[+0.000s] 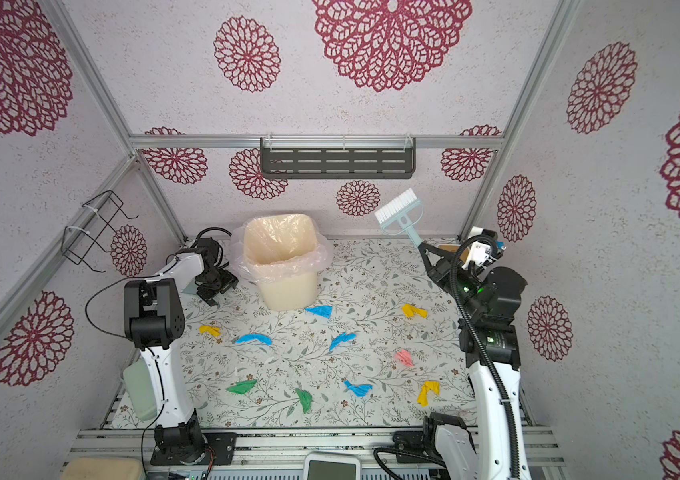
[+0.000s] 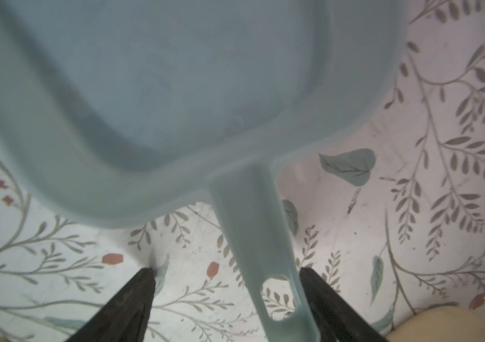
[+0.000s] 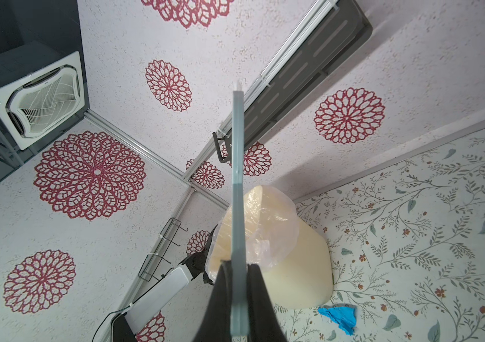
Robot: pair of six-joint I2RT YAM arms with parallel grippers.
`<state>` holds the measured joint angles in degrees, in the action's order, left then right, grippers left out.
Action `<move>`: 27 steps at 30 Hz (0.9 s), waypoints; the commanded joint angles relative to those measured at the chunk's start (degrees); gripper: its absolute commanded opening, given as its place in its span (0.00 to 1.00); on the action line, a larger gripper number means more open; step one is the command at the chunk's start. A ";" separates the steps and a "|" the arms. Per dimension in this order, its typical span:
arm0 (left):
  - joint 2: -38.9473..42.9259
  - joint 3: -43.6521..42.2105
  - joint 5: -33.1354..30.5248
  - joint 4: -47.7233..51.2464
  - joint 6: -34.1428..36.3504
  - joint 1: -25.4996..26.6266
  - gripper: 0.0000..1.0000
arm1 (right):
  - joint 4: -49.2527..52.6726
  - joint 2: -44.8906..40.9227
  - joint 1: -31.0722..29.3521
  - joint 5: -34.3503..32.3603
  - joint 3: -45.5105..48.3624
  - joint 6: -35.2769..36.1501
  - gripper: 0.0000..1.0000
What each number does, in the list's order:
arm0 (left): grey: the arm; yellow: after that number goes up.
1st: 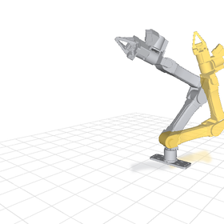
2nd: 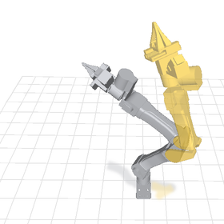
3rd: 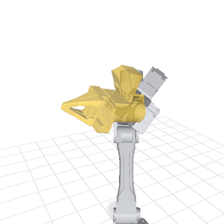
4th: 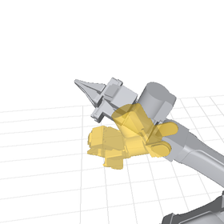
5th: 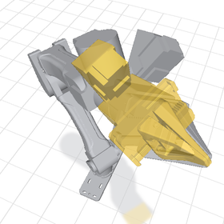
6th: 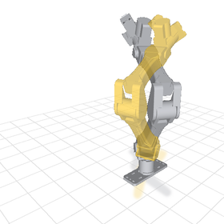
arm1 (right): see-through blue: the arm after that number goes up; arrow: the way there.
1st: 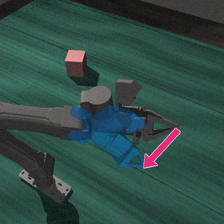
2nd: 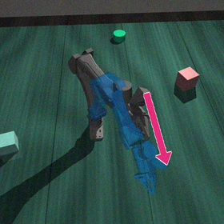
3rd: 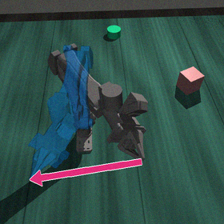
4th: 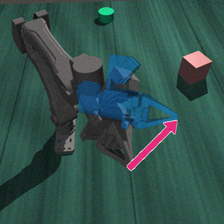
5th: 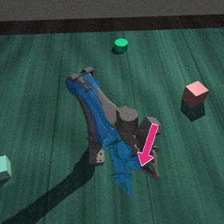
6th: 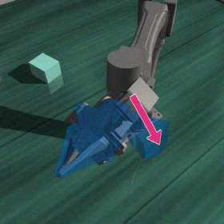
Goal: Sweep away the paper scraps from the table
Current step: 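Close the left gripper on the teal dustpan handle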
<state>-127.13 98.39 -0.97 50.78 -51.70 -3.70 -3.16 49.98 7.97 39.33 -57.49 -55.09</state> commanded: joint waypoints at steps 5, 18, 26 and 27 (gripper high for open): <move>5.30 -5.50 -2.90 0.47 1.08 -1.10 0.79 | -3.97 -1.31 0.29 1.05 -0.26 -1.07 0.00; 17.14 -20.32 -5.39 -2.76 4.86 -5.16 0.79 | -6.14 -1.21 0.38 1.71 0.61 -2.04 0.00; 17.99 -18.91 -7.46 -4.40 13.44 -3.74 0.84 | -6.38 -1.42 0.38 1.76 0.72 -2.21 0.00; 18.06 -18.94 -7.46 -4.82 14.16 -3.77 0.84 | -6.38 -1.46 0.46 1.80 0.80 -2.17 0.00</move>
<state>-110.48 78.63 -6.85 47.66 -41.85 -7.79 -6.17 49.76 8.10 40.45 -56.01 -56.64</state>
